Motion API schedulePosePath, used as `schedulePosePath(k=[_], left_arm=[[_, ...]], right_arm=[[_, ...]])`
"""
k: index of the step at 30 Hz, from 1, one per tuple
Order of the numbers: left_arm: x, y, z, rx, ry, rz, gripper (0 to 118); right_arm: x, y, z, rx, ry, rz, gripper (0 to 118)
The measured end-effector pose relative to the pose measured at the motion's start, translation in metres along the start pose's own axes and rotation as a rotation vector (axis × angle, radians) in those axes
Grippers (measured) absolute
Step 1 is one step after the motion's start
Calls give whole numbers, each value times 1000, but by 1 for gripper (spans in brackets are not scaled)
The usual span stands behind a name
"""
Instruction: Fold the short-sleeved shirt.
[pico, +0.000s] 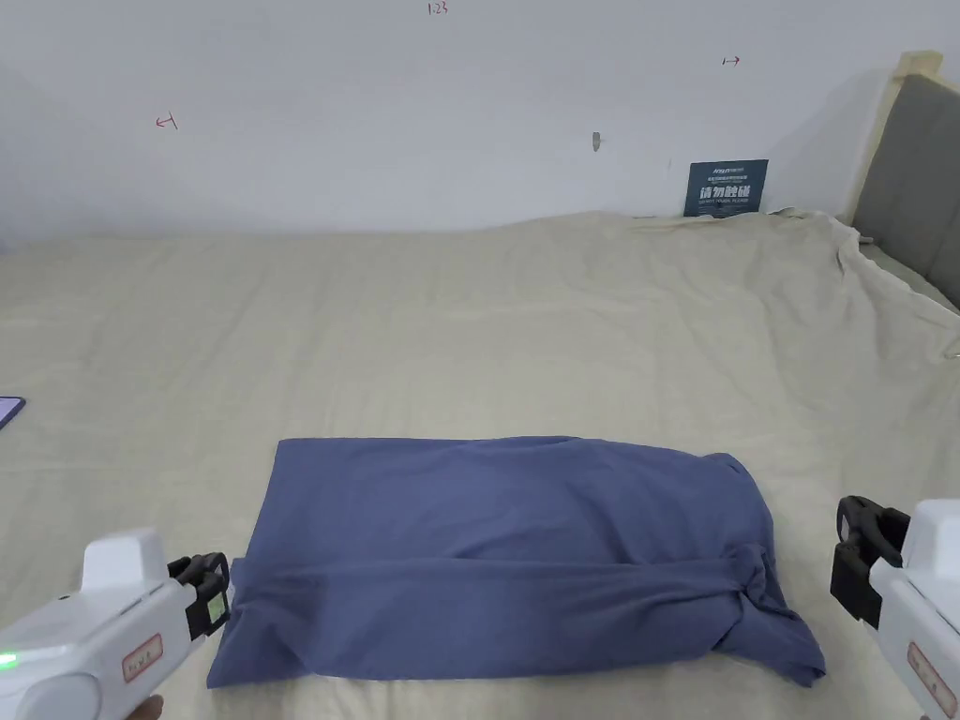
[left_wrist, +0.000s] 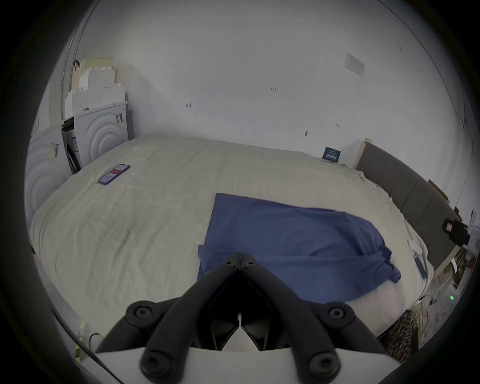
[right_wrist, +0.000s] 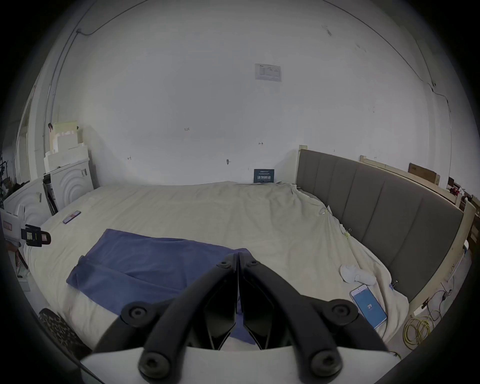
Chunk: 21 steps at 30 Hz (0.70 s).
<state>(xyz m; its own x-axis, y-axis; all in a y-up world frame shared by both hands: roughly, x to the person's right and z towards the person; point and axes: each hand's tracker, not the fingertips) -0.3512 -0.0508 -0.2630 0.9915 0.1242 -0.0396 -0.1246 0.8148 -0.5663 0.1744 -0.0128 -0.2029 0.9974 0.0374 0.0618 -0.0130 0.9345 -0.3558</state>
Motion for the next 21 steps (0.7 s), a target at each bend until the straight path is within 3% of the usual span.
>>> schedulePosePath(k=[8,12,14,15,17,18,21], left_arm=[[-12,-5,-14,-87,11,8,0],[-23,-1,-46,-223,-6,52,4],[-30,-4,-65,-281,11,82,16],[-34,-7,-76,-325,25,95,27],[-40,-15,-97,-388,51,116,65],[-42,-19,-103,-401,67,120,72],[-45,-30,-122,-445,86,124,73]], right_arm=[[2,-2,-8,-17,-1,1,0],[2,-2,-16,-26,-5,-13,0],[2,-4,-20,-38,-4,-13,0],[2,-6,-22,-44,-5,-15,0],[1,-8,-25,-57,-6,-21,0],[0,-9,-26,-64,-8,-23,0],[2,-13,-31,-88,-13,-30,0]])
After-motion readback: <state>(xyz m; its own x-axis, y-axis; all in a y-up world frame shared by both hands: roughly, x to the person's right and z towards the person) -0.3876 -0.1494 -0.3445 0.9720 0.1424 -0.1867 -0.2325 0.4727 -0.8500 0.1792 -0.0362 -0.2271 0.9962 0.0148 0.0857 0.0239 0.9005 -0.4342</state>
